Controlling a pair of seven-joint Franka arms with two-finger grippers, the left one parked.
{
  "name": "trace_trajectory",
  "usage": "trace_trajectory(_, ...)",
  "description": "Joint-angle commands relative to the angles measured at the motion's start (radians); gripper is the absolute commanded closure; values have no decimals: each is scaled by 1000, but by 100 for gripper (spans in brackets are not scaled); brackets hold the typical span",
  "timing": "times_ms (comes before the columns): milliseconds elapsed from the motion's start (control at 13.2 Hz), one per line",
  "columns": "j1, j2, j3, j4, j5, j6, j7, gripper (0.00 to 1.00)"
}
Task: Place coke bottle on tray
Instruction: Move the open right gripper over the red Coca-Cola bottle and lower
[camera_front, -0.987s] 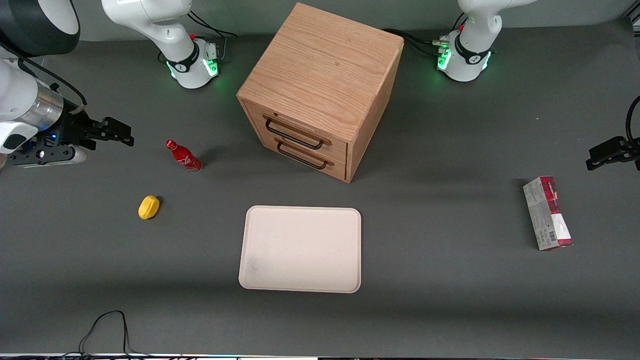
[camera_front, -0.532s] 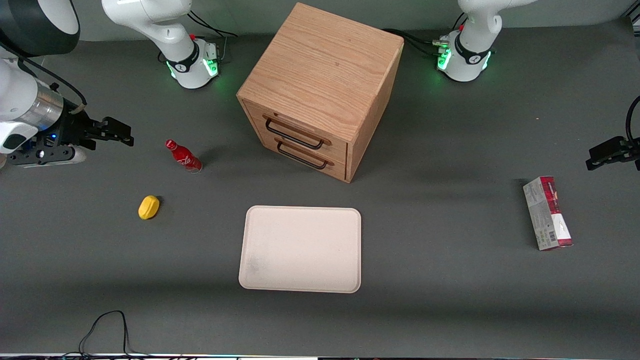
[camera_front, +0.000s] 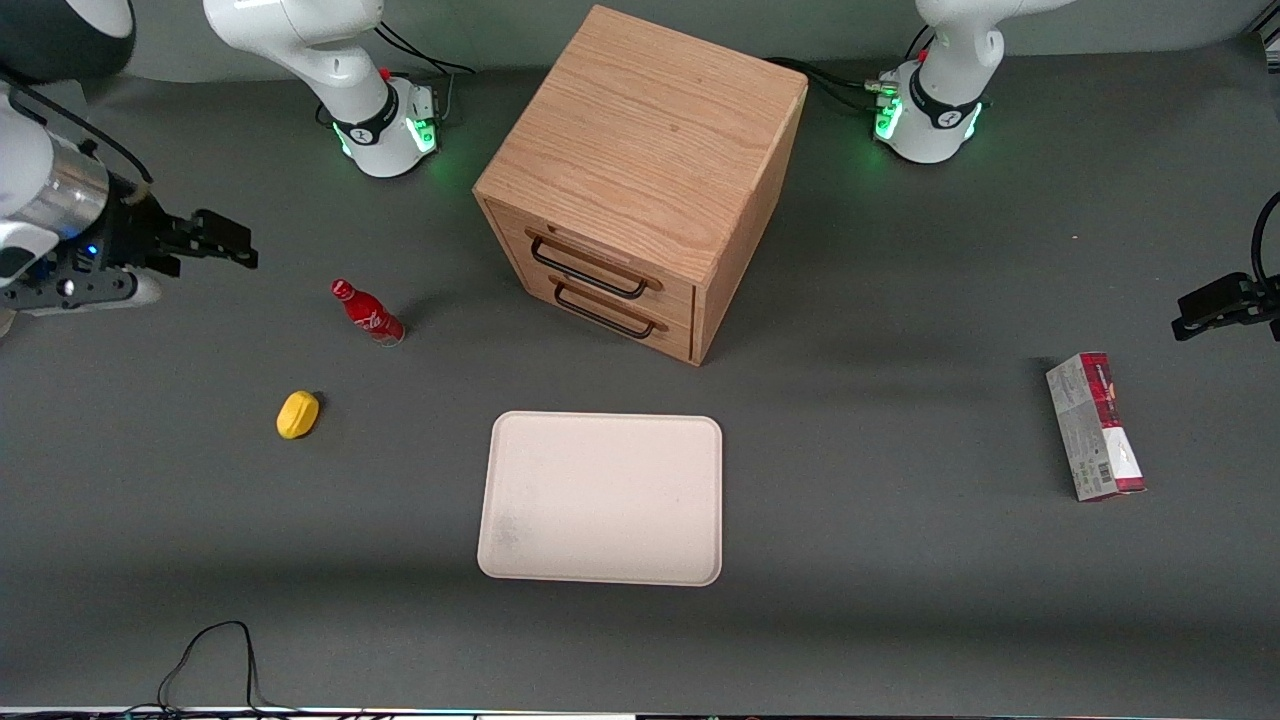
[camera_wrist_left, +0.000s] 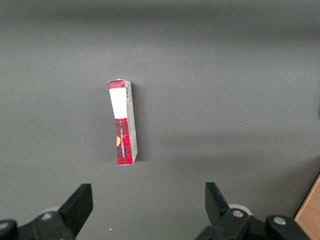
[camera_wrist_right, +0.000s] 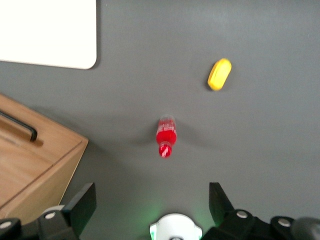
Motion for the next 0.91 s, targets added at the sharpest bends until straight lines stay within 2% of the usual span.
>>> trace_trajectory(0,15,-42,-3,37,4,-68,-6,0)
trace_trajectory(304,52,-118,-3,-58,-15,-58,12,0)
trace_trajectory(608,52,-284,-3,-377,-24,163,11,0)
trace_trajectory(835,50,-297,-6,-411,-27,175,5,0)
